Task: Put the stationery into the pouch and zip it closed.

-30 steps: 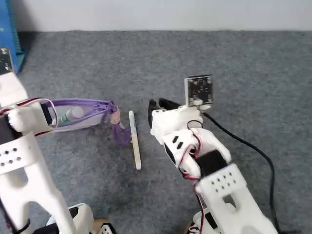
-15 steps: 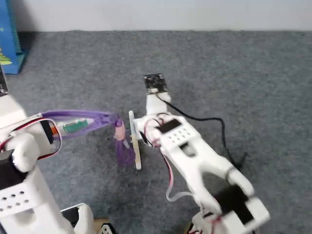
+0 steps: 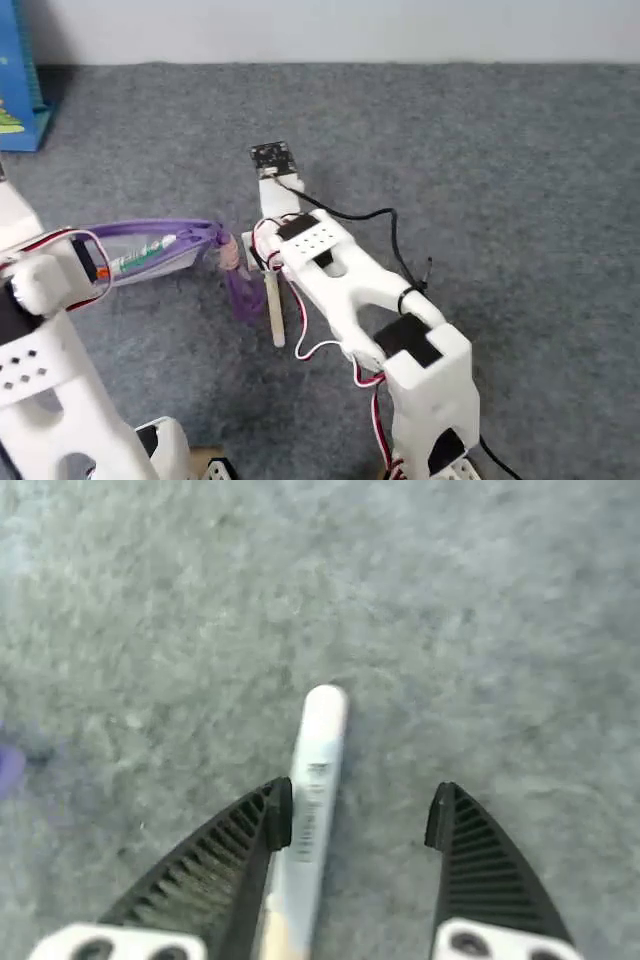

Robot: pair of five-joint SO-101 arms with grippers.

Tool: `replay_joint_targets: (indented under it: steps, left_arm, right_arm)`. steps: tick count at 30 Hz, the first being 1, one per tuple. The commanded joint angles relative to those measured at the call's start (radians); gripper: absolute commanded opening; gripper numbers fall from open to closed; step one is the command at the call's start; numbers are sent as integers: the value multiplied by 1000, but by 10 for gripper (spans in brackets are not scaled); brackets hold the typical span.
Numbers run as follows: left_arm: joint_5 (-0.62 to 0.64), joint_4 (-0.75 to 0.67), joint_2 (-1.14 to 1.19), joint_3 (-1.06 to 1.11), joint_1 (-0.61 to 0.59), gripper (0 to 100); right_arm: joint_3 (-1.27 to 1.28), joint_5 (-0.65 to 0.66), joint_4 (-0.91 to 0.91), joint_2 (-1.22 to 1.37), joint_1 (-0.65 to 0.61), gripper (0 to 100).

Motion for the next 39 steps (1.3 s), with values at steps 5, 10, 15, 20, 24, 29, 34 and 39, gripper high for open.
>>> replay_joint_targets:
  steps: [5,10,15,20,24,29,34,39]
  left_arm:
    - [-6,-95,5,74,-9,12]
    - [-8,-91,3,81,-9,12]
    - [-8,-95,8,90,-9,12]
    - [-8,-95,8,101,-9,12]
    - [-8,-95,8,104,-9,12]
    - [-8,-95,8,104,-9,12]
    - [-9,-95,8,104,-9,12]
    - [-9,-95,8,104,-9,12]
  right_arm:
    - [-157,11,136,56,2,226]
    - [-163,32,148,68,4,80]
    - [-155,68,206,39,27,9]
    - [-141,68,329,-79,64,7]
    - [-77,72,380,-262,105,7]
    - [72,112,372,-578,122,7]
    - [172,115,372,-895,91,7]
    - [218,115,372,-1122,2,7]
